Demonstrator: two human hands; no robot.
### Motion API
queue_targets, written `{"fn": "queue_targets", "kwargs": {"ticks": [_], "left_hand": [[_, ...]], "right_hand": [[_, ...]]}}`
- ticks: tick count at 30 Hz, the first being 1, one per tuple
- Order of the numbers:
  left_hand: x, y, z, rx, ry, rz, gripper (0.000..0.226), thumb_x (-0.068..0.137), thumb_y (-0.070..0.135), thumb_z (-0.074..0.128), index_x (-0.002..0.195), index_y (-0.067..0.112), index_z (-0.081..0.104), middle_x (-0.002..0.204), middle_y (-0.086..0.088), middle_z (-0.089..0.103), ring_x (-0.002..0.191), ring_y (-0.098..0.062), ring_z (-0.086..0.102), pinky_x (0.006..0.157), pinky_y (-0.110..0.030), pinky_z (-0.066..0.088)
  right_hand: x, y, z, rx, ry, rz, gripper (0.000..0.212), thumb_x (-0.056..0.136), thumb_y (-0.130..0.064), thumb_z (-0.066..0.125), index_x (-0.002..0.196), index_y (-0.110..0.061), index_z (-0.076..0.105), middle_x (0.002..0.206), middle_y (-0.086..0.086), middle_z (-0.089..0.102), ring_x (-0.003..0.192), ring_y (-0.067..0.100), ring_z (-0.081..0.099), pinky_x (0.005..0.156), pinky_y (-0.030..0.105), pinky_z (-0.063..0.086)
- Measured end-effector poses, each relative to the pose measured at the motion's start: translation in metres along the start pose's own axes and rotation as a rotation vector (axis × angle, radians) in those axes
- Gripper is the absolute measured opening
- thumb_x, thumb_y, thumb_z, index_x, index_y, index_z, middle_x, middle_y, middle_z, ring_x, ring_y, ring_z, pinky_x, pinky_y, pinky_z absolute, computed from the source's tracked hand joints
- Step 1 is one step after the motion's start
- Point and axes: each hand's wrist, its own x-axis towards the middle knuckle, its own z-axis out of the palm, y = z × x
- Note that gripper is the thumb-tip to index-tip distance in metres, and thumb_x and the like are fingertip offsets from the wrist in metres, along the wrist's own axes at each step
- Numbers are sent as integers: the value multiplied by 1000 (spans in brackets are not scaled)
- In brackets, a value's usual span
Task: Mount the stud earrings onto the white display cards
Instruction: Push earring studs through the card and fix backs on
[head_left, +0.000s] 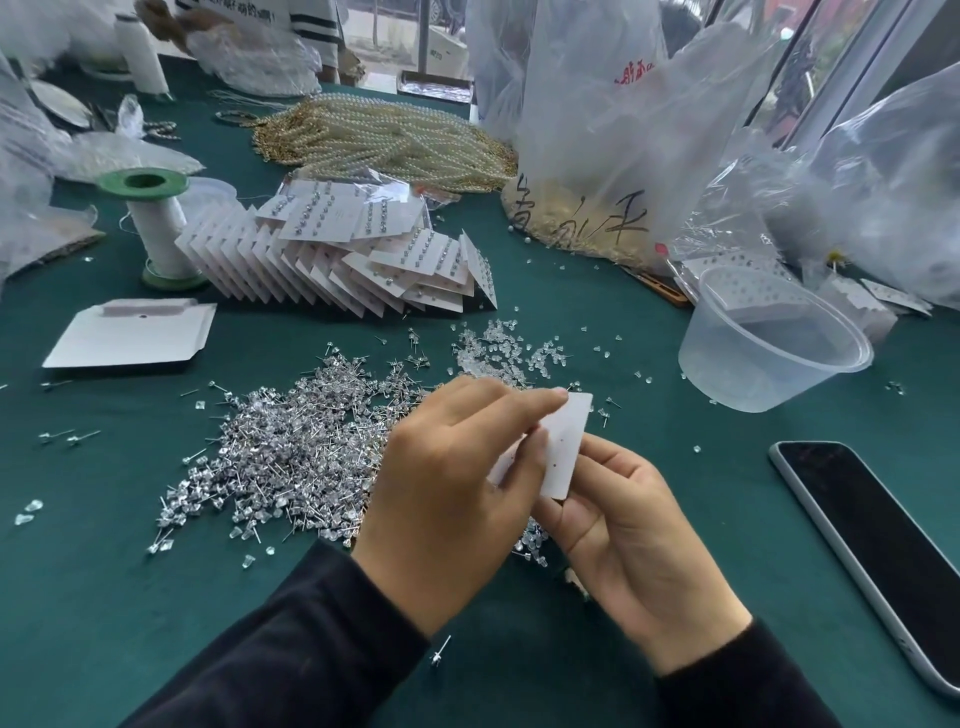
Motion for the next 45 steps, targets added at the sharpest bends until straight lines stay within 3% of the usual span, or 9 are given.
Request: {"fn": "queue_targets", "kwargs": {"ticks": [8,12,16,20,23,27,32,38,45], "left_hand": [[1,4,-6,-158,-181,-138,48,67,46,68,93,6,71,89,-3,68,70,-8,61,65,-15,50],[1,5,-3,-210,-168,-246,30,68,32,70,88,9,74,85,1,72,70,-6,66,62,-23,55],[1,3,-4,-248,-197,-289,15,74,19,62,80,22,75,72,11,72,64,2,64,61,-21,53],[1,0,-3,-355,-250,-463,17,72,32,62,71,19,74,66,6,72,62,-8,67,60,-26,54],[3,-6,-2,-494,-293,-593,16,77,25,72,68,11,72,65,-5,72,64,-24,69,64,-39,58],[4,-15,-1,-625,-256,-738,15,81,13,63,70,4,70,64,-7,70,58,-16,67,55,-28,58],[5,-26,-2,-616,-130,-854,19,85,13,60,68,8,69,69,-6,73,56,-22,69,53,-30,59],[8,-28,-5,-659,-67,-934,21,87,11,58,69,6,66,63,-5,71,51,-23,67,45,-23,55],[9,-25,-5,-679,-79,-963,21,88,10,57,69,3,65,58,-6,70,48,-21,66,42,-21,53]], "right_hand": [[-2,7,-2,-302,194,-322,13,68,-3,61,76,-7,71,86,18,69,75,23,68,67,32,56],[-1,14,0,-916,411,-734,13,71,-4,57,73,-16,62,91,-2,56,79,0,58,61,11,45],[2,19,1,-1079,447,-919,2,75,-4,63,76,-5,65,89,-4,52,78,2,56,66,17,50],[3,21,2,-1211,442,-1005,4,75,4,61,74,0,63,87,4,51,72,4,50,67,11,45],[3,21,1,-1193,409,-1002,5,76,5,61,76,1,63,87,6,52,71,8,51,65,13,46],[1,8,-4,-1068,358,-1023,4,80,-3,63,82,-5,65,92,1,52,80,6,55,68,16,47],[6,-25,-39,-842,685,-841,18,85,-9,61,88,-26,59,85,-2,61,76,6,61,72,18,49],[9,-33,-70,-1291,483,-287,12,79,-10,69,83,-22,69,73,-6,64,64,4,55,60,7,39],[9,-27,-68,-1410,464,-277,12,77,-11,70,69,-20,71,75,-9,60,64,-5,50,59,5,36]]}}
